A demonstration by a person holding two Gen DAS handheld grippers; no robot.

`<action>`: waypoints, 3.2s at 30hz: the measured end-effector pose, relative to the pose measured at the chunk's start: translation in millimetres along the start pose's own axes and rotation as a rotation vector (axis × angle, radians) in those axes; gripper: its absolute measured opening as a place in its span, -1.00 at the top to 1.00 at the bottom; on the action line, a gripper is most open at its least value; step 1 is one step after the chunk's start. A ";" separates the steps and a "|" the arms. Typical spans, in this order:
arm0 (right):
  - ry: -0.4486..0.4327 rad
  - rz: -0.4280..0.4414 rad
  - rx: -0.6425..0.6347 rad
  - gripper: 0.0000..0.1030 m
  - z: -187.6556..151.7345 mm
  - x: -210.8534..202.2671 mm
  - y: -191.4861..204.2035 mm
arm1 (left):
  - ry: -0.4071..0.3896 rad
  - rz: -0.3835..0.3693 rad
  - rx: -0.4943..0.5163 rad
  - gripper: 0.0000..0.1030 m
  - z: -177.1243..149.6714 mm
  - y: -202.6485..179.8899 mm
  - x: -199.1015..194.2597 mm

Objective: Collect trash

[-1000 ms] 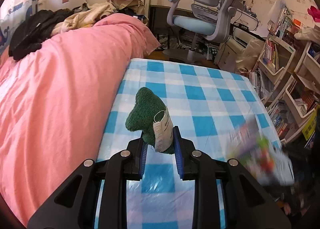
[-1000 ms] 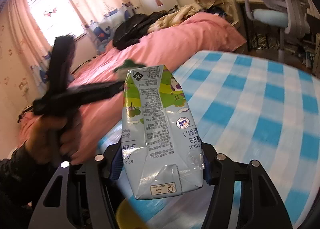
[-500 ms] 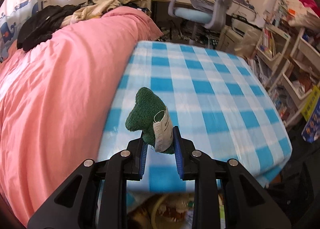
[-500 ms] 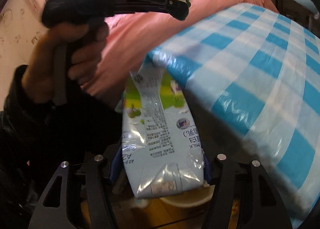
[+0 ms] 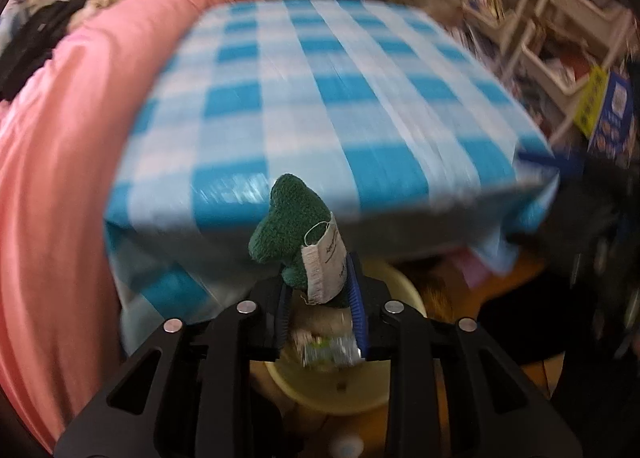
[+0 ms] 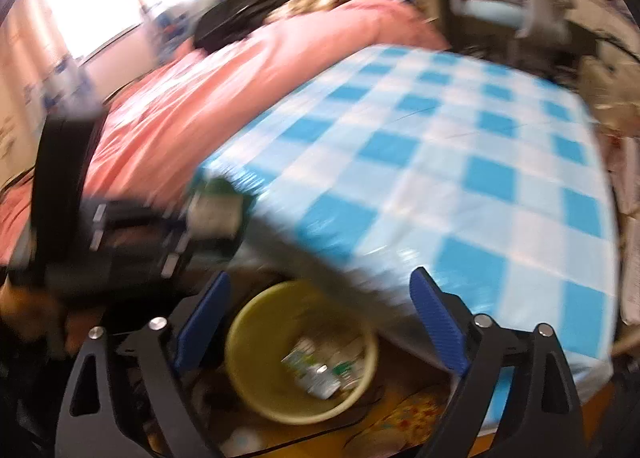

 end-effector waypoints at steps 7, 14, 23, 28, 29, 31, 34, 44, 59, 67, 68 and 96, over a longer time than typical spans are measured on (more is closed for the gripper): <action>-0.098 -0.218 0.057 -0.83 12.9 -12.3 -35.4 | -0.017 0.046 0.040 -0.05 2.4 -6.9 1.3; -0.192 -0.341 0.031 -0.85 28.4 -23.5 -47.4 | -0.164 0.132 0.051 -0.48 37.3 -1.4 -11.5; -0.268 -0.411 -0.112 -0.85 80.0 -23.2 -56.2 | -0.378 0.181 0.023 -0.84 109.7 3.7 -27.8; -0.296 -0.441 -0.153 -0.85 108.1 -12.3 -68.9 | -0.468 0.207 -0.005 -0.85 155.5 10.0 -27.5; -0.306 -0.445 -0.153 -0.85 112.8 -9.5 -72.2 | -0.485 0.213 -0.020 -0.85 167.3 12.3 -25.3; -0.321 -0.450 -0.137 -0.85 118.5 -4.4 -77.7 | -0.500 0.216 -0.039 -0.85 180.5 13.8 -21.8; -0.336 -0.454 -0.101 -0.85 126.5 4.7 -88.1 | -0.530 0.216 -0.052 -0.85 203.8 12.5 -11.8; -0.386 -0.478 -0.031 -0.85 151.3 12.8 -107.2 | -0.561 0.211 -0.073 -0.85 248.2 10.8 14.2; -0.404 -0.457 -0.056 -0.85 162.9 11.4 -100.9 | -0.565 0.188 -0.041 -0.85 252.1 -2.8 10.5; -0.404 -0.444 -0.052 -0.85 167.2 16.2 -103.8 | -0.560 0.208 -0.056 -0.86 257.0 6.5 14.3; -0.404 -0.442 -0.054 -0.85 167.6 16.8 -103.7 | -0.560 0.213 -0.057 -0.85 257.9 7.7 14.7; -0.381 -0.428 -0.061 -0.85 170.0 30.8 -108.5 | -0.561 0.249 -0.077 -0.86 268.5 21.7 24.9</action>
Point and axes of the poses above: each gripper's, at about its wrist camera, not at the fingertips, and x roughly the way its jaws point, y to its left, z to its top, the point moved 5 cm from there along x, roughly the way its jaws point, and after that the axes turned 12 degrees about -y, right-handed, at the moved point
